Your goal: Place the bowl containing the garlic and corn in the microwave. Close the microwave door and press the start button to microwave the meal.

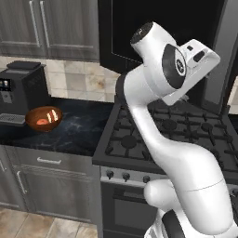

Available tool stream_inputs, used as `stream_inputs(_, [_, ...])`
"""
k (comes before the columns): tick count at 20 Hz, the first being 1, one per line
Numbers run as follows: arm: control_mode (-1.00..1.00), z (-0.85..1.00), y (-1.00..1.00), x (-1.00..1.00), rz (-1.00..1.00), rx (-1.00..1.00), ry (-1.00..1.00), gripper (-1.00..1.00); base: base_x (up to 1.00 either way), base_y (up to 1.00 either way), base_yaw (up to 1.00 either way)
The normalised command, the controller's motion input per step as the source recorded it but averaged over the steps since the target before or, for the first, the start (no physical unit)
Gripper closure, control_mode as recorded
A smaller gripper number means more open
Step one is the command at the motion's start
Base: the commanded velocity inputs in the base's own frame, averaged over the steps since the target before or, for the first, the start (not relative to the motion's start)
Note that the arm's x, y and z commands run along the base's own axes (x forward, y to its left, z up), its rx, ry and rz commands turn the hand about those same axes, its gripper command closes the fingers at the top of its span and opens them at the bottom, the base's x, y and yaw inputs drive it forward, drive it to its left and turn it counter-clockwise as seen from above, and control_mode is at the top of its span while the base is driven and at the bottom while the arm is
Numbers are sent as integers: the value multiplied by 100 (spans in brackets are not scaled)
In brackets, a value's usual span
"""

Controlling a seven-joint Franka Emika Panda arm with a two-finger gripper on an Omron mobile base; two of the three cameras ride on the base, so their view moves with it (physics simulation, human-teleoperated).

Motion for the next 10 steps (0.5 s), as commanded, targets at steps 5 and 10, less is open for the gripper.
stream_inputs(5, [-100,11,-60,100,26,20,0,-100,0,0,0])
stream_inputs(10, [-100,10,-47,100,26,16,0,-100,0,0,0])
